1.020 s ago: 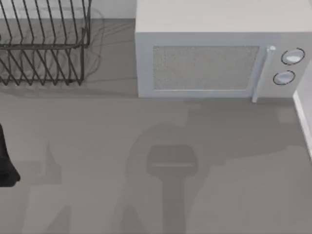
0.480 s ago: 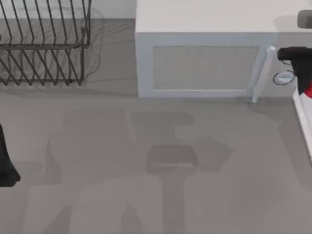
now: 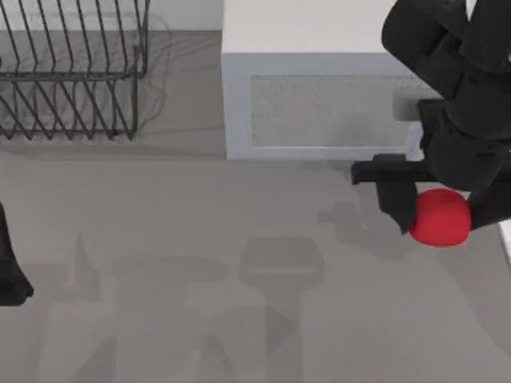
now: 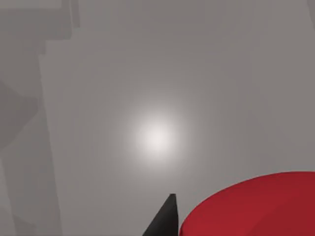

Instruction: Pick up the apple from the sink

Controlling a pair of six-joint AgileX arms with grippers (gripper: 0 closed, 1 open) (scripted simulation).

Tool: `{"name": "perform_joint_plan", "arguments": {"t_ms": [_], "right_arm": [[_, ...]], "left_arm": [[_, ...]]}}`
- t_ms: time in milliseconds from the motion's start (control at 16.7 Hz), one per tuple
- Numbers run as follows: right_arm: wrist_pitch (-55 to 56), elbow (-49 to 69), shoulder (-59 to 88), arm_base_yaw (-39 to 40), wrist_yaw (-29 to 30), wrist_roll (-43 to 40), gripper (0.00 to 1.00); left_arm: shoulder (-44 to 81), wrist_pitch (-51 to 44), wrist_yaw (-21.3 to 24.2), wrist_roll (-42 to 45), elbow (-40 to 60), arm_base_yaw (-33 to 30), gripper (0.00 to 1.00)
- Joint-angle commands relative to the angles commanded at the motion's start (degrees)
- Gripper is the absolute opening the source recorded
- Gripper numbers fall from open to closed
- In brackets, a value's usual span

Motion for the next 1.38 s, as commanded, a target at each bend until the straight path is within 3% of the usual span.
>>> {"name": "perform_joint_plan", "arguments": {"t_ms": [360,840,1200,1380], "right_arm": [[0.8,-0.9,0.3,-0.1,-0.1,0.1,0.00],[21.8,-17.5,3.6,0.2,0.0,0.3,0.00],[24.7,-20.3,4.4,0.4,0.0,0.4,0.00],[24.7,-20.3,4.4,0.4,0.0,0.4,0.23]], "left_arm": [[0.0,0.0,0.0,0.0,0.0,0.0,1.00],[0.0,0.0,0.0,0.0,0.0,0.0,1.00],[0.0,0.0,0.0,0.0,0.0,0.0,1.00],[0.0,0.0,0.0,0.0,0.0,0.0,1.00]]}}
